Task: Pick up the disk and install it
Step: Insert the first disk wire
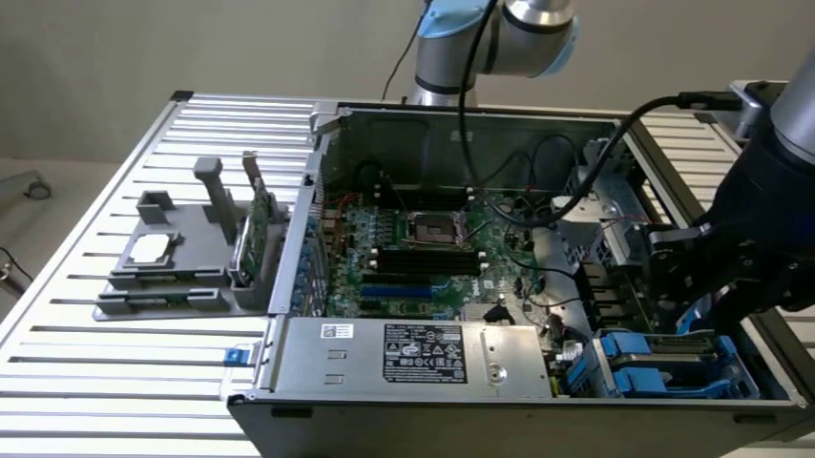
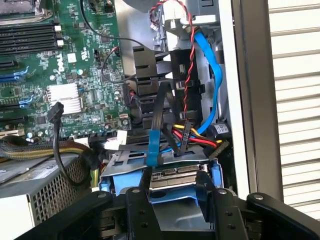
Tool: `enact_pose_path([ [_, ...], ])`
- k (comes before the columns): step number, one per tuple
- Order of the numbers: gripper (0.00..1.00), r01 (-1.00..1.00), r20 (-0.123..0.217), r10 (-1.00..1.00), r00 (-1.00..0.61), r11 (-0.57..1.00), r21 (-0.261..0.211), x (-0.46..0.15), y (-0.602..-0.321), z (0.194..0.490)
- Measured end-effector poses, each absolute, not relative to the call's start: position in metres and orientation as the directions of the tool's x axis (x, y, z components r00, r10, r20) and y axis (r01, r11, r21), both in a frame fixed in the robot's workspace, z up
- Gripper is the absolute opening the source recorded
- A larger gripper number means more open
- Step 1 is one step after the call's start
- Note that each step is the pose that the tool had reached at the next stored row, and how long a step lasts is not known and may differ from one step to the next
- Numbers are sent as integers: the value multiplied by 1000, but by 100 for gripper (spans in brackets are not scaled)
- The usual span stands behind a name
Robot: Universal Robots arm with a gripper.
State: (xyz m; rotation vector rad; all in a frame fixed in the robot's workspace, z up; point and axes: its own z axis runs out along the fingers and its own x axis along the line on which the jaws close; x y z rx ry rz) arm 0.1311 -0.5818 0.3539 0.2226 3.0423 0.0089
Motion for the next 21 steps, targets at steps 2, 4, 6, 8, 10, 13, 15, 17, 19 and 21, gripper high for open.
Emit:
enact_pose_path([
  [2, 48, 146, -90, 146, -985, 989, 12, 133, -581, 354],
  [4, 46, 150, -89, 150, -985, 989, 12, 134, -581, 354],
  [6, 39, 155, -89, 155, -984, 988, 12, 134, -581, 354],
  [8, 39, 162, -88, 163, -983, 987, 12, 134, -581, 354],
  [10, 39, 169, -88, 170, -982, 986, 12, 134, -580, 356],
  [13, 39, 178, -88, 178, -980, 984, 12, 134, -580, 362],
  [15, 39, 185, -88, 186, -979, 983, 12, 134, -579, 363],
  [17, 39, 192, -88, 193, -977, 981, 12, 133, -579, 363],
  [19, 39, 197, -88, 197, -976, 980, 12, 131, -578, 363],
  [21, 39, 198, -88, 198, -976, 980, 13, 131, -575, 364],
])
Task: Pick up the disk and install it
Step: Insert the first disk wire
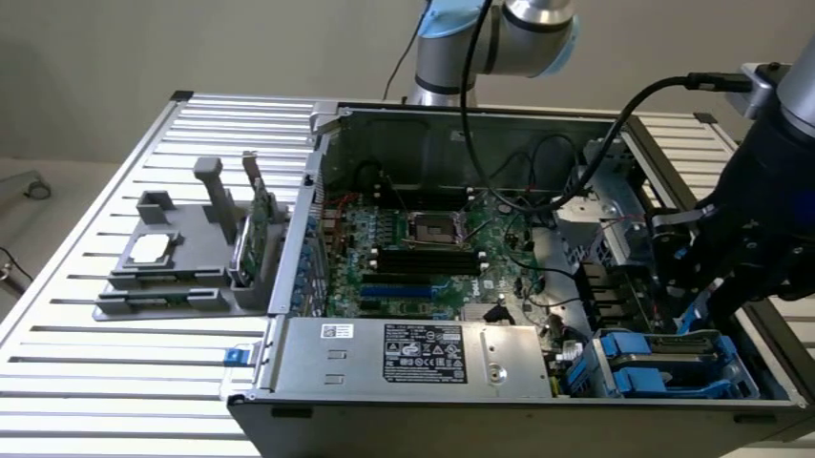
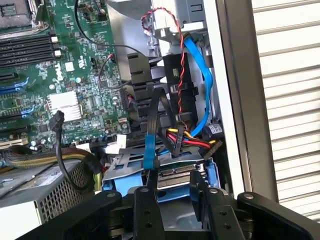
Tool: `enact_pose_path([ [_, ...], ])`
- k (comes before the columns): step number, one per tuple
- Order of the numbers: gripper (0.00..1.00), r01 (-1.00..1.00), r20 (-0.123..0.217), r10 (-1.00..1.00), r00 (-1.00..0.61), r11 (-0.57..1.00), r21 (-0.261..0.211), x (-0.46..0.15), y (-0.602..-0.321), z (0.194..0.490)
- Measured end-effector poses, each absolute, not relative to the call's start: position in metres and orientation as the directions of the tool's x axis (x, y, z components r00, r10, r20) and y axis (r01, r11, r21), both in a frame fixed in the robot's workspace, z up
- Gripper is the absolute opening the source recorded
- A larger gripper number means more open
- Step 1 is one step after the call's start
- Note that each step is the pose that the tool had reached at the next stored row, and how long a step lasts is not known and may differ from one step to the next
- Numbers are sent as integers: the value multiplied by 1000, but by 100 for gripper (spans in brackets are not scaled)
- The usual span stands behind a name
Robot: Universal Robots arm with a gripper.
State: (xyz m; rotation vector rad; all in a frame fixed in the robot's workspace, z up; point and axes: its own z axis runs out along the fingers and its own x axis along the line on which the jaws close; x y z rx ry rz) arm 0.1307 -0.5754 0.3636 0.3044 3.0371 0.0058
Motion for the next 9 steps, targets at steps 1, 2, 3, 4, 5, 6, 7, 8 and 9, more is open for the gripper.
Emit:
enact_pose_path([
  [1, 39, 198, -88, 199, -976, 980, 13, 131, -574, 364],
  [2, 39, 199, -88, 199, -976, 980, 13, 131, -572, 364],
  [3, 39, 199, -88, 199, -976, 980, 13, 130, -570, 364],
  [4, 39, 199, -88, 200, -976, 980, 13, 130, -568, 364],
  [5, 39, 200, -88, 200, -976, 980, 13, 130, -567, 363],
  [6, 39, 201, -88, 201, -976, 980, 13, 130, -565, 364],
  [7, 39, 202, -88, 202, -975, 979, 13, 130, -563, 364],
  [8, 39, 203, -88, 203, -975, 979, 13, 130, -562, 364],
  [9, 39, 204, -88, 204, -975, 979, 13, 130, -560, 364],
])
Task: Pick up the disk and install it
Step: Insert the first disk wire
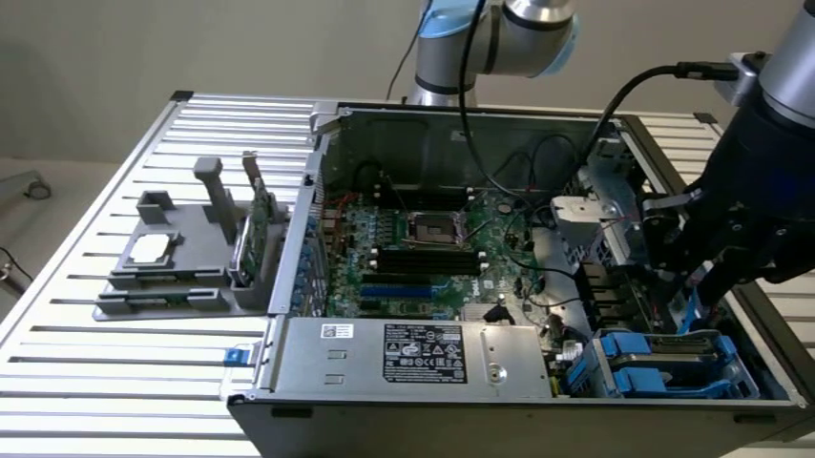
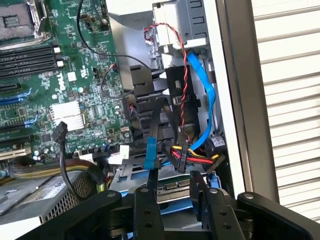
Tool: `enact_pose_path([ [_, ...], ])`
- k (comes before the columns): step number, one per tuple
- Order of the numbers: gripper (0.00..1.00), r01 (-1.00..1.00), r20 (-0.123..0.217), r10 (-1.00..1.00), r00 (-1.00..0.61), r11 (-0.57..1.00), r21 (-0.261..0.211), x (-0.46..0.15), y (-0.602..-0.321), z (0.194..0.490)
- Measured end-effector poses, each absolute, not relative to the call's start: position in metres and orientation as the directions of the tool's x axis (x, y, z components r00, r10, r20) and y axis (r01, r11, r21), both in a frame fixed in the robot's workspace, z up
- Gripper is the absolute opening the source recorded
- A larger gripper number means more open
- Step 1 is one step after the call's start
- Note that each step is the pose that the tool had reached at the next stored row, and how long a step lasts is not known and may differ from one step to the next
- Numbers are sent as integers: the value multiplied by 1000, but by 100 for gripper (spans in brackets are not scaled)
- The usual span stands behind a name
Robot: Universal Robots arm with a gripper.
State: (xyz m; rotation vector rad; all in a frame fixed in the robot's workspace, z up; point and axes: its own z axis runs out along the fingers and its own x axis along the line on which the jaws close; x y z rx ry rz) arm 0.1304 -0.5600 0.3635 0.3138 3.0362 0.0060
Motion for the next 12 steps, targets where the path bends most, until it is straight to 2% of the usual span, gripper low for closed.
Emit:
enact_pose_path([
  [12, 39, 250, -88, 250, -964, 968, 12, 139, -556, 363],
])
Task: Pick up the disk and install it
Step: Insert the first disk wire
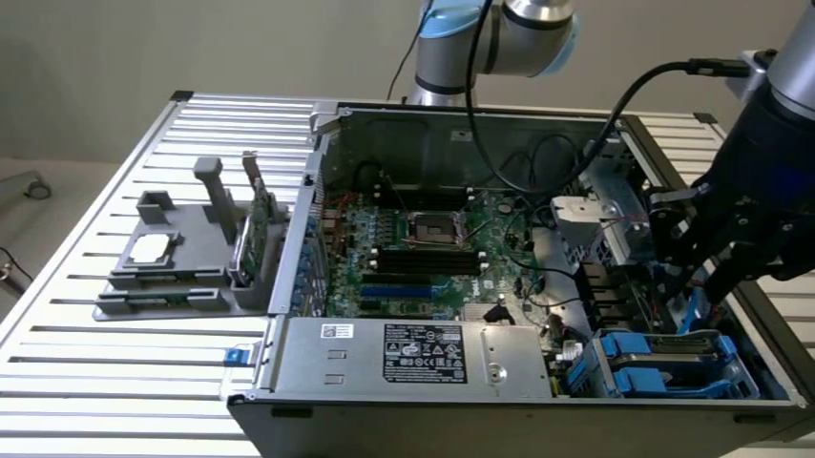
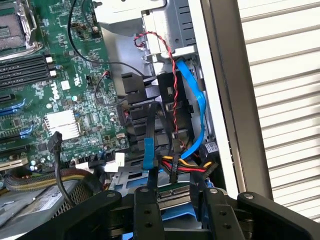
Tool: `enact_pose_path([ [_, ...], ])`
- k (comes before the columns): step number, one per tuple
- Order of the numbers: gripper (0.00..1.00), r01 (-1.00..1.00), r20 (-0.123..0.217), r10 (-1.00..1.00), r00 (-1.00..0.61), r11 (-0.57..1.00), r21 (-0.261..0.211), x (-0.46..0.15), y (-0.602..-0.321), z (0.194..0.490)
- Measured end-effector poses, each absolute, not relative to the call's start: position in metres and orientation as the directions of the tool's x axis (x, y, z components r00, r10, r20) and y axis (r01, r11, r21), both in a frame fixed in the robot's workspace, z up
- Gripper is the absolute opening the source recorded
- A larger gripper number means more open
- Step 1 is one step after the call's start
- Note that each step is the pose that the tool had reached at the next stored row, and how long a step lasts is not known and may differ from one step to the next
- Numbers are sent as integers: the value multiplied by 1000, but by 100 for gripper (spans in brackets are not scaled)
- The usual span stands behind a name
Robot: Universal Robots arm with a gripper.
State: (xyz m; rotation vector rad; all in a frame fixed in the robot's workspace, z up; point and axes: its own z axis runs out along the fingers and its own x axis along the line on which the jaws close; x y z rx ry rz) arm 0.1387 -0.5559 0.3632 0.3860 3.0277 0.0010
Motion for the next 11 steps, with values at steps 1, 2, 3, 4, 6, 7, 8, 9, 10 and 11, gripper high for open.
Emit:
enact_pose_path([
  [1, 39, 257, -89, 257, -962, 966, 12, 139, -556, 363],
  [2, 39, 263, -89, 263, -961, 965, 11, 139, -557, 363],
  [3, 39, 268, -89, 267, -959, 963, 10, 139, -557, 363],
  [4, 39, 272, -89, 271, -958, 962, 10, 139, -557, 363],
  [6, 39, 278, -89, 278, -956, 960, 9, 139, -557, 362],
  [7, 39, 281, -89, 280, -956, 960, 9, 139, -557, 362],
  [8, 39, 282, -90, 282, -955, 959, 8, 139, -557, 362],
  [9, 39, 284, -90, 283, -955, 959, 7, 139, -557, 361],
  [10, 39, 285, -90, 284, -954, 958, 6, 139, -557, 361],
  [11, 39, 286, -90, 286, -954, 958, 5, 139, -557, 360],
])
